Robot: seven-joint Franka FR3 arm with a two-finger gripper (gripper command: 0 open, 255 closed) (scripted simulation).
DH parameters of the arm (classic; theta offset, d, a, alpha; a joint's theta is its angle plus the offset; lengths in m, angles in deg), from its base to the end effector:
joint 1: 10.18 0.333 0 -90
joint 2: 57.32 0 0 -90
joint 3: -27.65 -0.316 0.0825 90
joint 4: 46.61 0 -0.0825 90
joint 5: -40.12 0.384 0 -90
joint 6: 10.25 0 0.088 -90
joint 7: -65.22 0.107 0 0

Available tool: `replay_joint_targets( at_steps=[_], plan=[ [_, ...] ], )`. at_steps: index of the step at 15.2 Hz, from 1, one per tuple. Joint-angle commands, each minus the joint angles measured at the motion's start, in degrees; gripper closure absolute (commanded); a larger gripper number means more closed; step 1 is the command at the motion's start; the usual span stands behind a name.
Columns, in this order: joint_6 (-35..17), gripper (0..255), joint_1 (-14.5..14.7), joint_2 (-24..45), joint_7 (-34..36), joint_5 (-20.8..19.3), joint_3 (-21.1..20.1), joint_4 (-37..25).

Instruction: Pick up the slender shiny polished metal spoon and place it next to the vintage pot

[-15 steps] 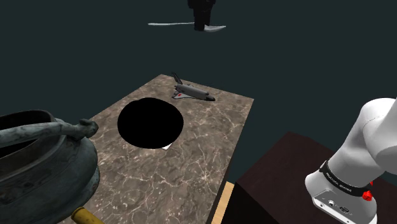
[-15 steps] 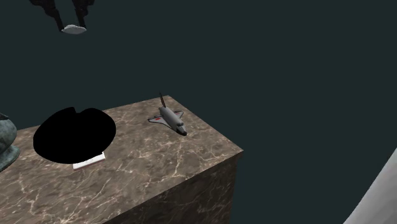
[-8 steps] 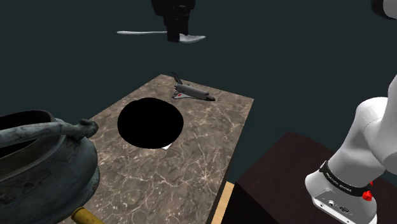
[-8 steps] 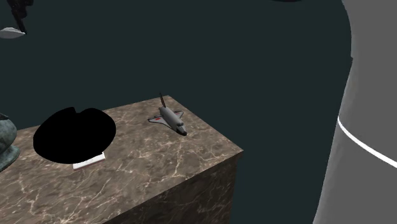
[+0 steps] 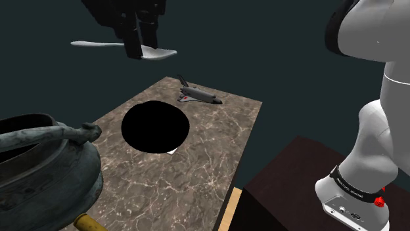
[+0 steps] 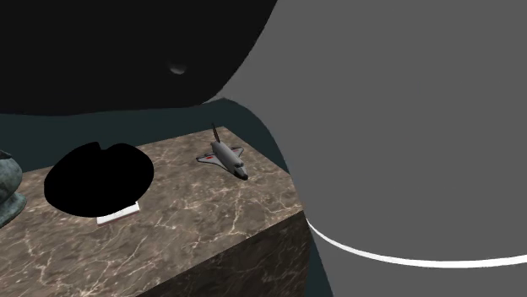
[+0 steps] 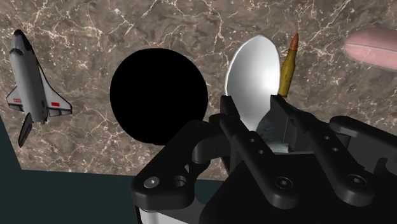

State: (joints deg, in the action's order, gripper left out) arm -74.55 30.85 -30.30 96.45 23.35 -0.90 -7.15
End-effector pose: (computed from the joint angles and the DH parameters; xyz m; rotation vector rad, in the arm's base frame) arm 0.3494 0.5016 0.7136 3.0165 0.7599 0.0503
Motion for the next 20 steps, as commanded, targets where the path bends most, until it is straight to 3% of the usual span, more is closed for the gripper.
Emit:
replay_joint_targets(
  at_steps=[1,8,20],
  plan=[
    [-2.5,255,-0.9,-1.4,1.0,0.9,-0.4,4.1],
    [-13.0,255,-6.4,-8.7,1.1,5.0,-1.1,21.7],
    [-25.1,255,-9.8,-14.2,0.6,8.0,-0.8,38.8]
  ],
)
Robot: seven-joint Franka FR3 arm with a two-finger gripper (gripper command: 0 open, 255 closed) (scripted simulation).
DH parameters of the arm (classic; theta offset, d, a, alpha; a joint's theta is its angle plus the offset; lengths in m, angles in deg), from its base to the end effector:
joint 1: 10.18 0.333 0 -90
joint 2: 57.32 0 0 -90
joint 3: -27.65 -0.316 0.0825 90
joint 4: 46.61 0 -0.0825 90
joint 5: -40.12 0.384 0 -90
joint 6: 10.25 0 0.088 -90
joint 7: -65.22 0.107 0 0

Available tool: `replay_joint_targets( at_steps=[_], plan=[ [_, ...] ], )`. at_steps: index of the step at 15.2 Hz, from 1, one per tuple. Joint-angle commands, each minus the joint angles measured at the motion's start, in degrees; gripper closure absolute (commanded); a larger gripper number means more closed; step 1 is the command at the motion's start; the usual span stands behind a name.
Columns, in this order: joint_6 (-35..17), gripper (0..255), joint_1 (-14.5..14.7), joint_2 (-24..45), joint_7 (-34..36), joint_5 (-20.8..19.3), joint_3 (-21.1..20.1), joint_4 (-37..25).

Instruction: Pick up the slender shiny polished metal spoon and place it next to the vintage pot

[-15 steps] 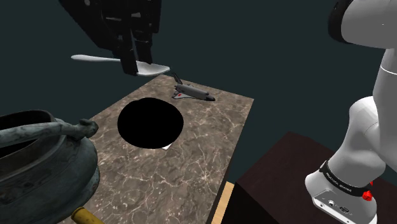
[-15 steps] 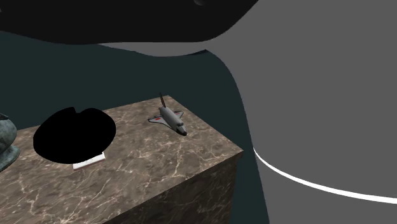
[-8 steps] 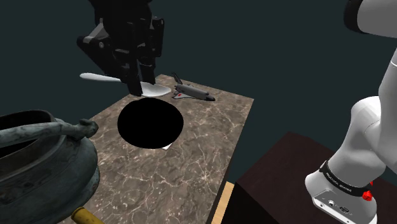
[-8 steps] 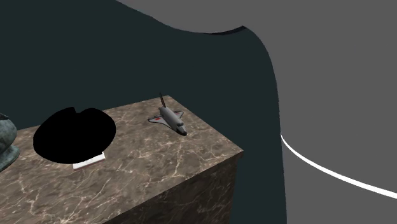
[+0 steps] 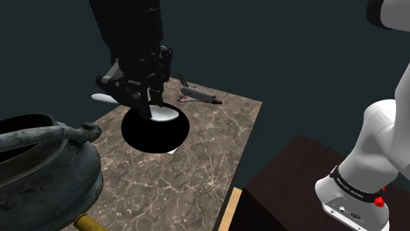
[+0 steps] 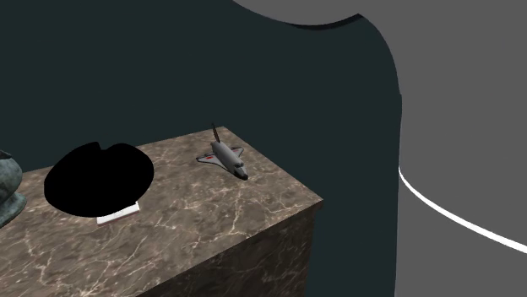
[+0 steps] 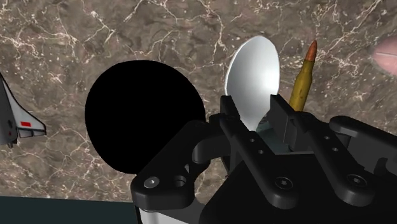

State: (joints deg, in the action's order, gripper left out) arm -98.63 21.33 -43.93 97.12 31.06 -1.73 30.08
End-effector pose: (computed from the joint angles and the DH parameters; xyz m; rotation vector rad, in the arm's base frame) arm 0.3477 0.5090 0.6093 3.0172 0.7542 0.0487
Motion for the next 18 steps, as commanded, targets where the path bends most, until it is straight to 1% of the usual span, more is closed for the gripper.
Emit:
replay_joint_targets(
  at_steps=[1,9,18],
  plan=[
    [-2.0,255,-0.4,-0.9,-0.1,0.4,0.0,2.7],
    [-8.7,255,-1.3,-2.2,-0.1,1.1,0.3,10.6],
    [-15.7,255,-1.7,-2.5,0.3,1.0,0.5,17.9]
  ],
)
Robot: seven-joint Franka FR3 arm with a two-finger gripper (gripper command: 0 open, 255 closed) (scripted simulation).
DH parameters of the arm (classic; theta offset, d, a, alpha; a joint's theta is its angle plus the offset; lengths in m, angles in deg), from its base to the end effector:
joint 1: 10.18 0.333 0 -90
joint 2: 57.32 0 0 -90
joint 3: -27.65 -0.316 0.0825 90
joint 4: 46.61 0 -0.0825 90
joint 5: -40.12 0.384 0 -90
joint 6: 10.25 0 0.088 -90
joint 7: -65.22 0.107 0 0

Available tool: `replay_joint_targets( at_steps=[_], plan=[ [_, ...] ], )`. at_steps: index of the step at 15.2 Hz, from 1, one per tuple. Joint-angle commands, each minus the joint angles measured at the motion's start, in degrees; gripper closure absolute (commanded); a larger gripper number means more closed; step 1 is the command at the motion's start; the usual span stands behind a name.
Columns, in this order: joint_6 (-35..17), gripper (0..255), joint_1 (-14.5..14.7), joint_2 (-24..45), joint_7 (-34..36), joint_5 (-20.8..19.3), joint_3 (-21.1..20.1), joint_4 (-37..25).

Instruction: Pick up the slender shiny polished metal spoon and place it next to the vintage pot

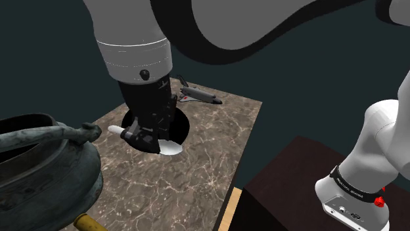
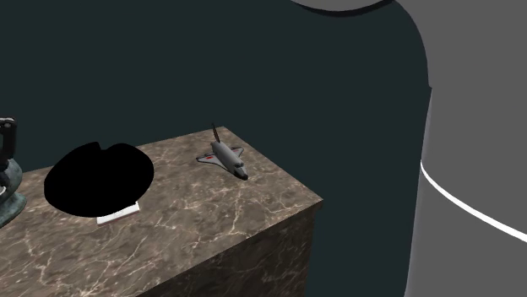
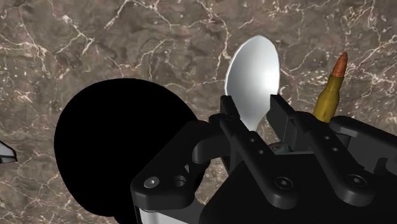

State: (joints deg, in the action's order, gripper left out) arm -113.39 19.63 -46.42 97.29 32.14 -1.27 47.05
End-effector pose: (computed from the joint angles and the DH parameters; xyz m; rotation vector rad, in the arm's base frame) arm 0.3472 0.5079 0.5152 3.0175 0.7535 0.0485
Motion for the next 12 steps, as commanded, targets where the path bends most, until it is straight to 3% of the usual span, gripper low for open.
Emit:
replay_joint_targets(
  at_steps=[1,12],
  plan=[
    [-1.7,255,0.0,0.1,0.2,-0.1,0.0,1.6],
    [-9.6,255,-0.1,1.5,1.2,-1.2,0.4,8.3]
  ],
)
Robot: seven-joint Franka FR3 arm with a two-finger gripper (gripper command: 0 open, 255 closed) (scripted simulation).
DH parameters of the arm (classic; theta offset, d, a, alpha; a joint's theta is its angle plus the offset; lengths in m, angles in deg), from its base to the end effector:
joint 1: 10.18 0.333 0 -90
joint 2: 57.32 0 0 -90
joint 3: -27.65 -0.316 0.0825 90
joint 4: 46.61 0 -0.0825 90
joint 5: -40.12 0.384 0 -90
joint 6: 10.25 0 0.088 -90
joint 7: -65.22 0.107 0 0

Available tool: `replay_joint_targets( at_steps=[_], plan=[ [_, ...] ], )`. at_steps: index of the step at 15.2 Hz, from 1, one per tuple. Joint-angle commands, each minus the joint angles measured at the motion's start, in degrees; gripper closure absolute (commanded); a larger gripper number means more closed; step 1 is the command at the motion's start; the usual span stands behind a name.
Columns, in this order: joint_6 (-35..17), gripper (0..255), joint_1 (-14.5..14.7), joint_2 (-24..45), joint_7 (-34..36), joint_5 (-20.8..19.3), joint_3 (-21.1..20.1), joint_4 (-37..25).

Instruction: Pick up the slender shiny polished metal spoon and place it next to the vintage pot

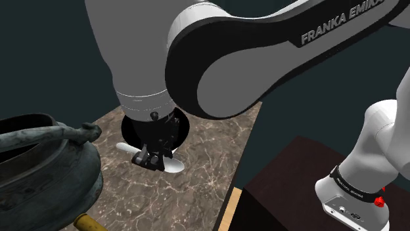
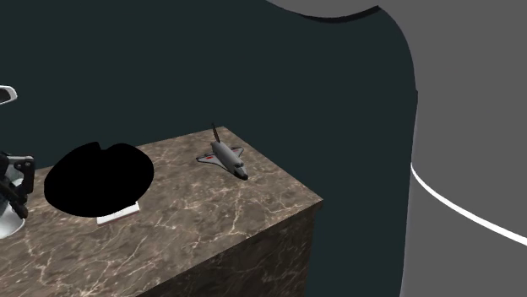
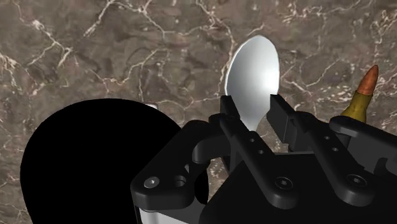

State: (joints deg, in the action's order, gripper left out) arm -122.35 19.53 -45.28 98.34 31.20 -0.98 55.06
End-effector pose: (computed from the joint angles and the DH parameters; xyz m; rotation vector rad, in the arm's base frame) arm 0.3458 0.5077 0.4511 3.0175 0.7540 0.0488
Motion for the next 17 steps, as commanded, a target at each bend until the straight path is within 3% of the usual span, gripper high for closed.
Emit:
replay_joint_targets(
  at_steps=[1,17],
  plan=[
    [-1.4,255,0.1,0.6,0.2,-0.4,0.1,0.9],
    [-12.0,255,0.8,5.5,2.8,-3.8,1.2,7.3]
  ],
)
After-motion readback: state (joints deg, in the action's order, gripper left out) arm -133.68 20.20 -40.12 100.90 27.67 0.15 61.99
